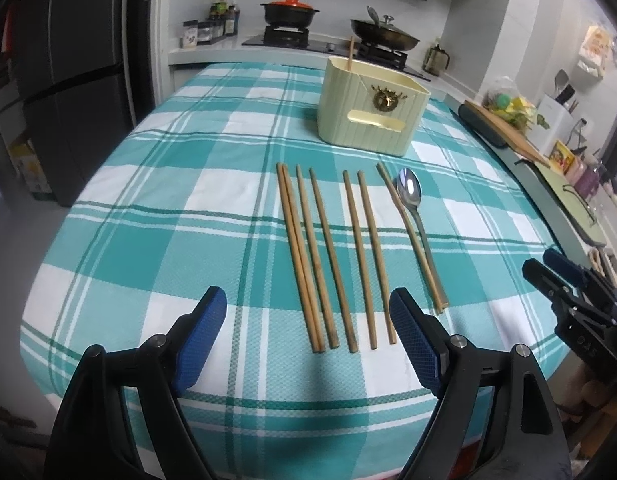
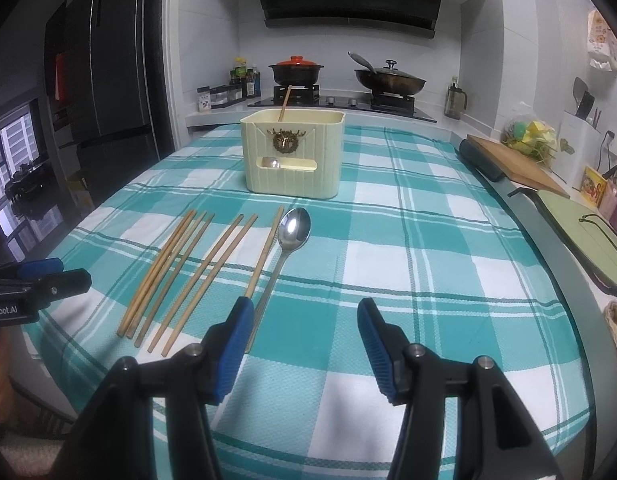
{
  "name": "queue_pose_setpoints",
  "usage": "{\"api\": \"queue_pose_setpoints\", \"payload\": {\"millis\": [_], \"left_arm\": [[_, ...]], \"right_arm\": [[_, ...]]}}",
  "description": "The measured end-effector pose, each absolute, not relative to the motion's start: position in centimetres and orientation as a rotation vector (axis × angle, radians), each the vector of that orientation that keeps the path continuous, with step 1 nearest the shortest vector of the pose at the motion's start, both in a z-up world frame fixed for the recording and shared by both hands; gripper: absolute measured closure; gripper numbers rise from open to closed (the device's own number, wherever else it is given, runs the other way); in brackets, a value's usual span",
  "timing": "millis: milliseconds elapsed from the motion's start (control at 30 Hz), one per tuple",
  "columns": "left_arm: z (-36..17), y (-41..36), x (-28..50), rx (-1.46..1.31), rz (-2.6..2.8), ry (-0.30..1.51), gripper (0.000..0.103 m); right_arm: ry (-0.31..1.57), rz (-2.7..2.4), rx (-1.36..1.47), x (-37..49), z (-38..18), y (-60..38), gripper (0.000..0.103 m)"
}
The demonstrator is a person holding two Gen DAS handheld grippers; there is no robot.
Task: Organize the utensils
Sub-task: 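Move both tools back over the remaining chopsticks and spoon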
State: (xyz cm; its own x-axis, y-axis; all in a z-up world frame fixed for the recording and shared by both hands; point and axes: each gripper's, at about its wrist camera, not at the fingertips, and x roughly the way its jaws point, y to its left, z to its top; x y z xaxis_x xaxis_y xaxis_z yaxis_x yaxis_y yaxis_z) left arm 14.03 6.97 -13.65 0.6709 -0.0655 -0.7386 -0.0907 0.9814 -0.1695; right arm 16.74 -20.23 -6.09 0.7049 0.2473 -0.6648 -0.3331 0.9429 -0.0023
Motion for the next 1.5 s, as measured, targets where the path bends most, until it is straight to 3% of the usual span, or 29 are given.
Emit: {"api": "queue_pose_setpoints", "payload": {"millis": [400,800,1500], "left_arm": [[-15.8,9.5,14.6,-0.257,0.068,0.882,0.018],[-16.6,12.9,21.6,-0.285,0.095,0.908,0.018],[-20.4,11.7,27.9,-0.187,0.149,0.977,0.017]], "right_arm": [[0.718,0.275,-0.128,17.1,-6.4,-20.2,0.048],[0.794,0.271,-0.069,18.5,-8.3,-20.8,0.053],[0.861,0.279,-0.03,19.9,-9.7,-21.1,0.053]]}}
